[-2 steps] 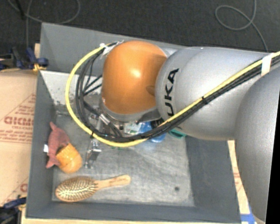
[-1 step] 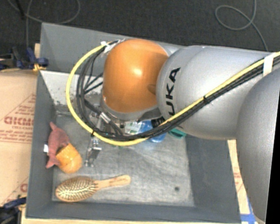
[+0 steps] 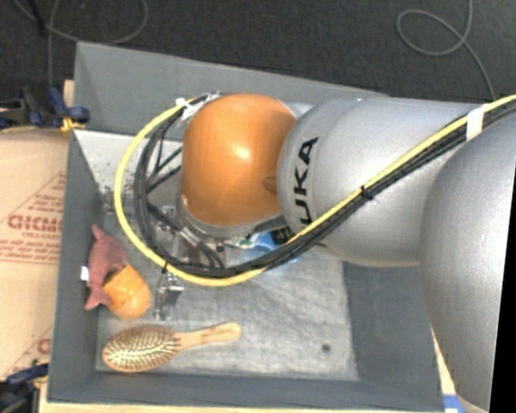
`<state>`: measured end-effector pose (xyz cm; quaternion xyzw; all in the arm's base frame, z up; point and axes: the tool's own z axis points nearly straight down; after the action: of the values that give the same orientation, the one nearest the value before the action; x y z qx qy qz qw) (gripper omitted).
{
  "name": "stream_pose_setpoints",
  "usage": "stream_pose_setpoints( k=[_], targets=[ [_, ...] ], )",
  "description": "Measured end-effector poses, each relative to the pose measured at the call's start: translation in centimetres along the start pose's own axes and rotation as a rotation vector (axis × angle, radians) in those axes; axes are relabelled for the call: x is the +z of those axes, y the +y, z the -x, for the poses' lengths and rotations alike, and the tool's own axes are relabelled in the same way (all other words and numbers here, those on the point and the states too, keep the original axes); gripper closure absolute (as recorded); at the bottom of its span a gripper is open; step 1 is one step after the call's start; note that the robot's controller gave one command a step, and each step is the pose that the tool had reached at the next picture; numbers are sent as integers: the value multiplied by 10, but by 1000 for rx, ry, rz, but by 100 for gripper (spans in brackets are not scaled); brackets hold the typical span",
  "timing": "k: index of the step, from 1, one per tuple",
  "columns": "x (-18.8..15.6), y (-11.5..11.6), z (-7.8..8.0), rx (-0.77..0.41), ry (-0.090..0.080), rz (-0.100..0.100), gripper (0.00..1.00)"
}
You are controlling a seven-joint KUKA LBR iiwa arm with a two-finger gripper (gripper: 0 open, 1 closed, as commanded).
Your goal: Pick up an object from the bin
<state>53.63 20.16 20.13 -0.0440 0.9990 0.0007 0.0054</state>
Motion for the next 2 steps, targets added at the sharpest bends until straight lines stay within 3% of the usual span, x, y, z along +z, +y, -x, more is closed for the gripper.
stream_pose_setpoints(
  k=[1,2],
  targets=[
    [67,14,6,-216,2,0,0],
    [108,11,43,-301,8,0,0]
  ],
)
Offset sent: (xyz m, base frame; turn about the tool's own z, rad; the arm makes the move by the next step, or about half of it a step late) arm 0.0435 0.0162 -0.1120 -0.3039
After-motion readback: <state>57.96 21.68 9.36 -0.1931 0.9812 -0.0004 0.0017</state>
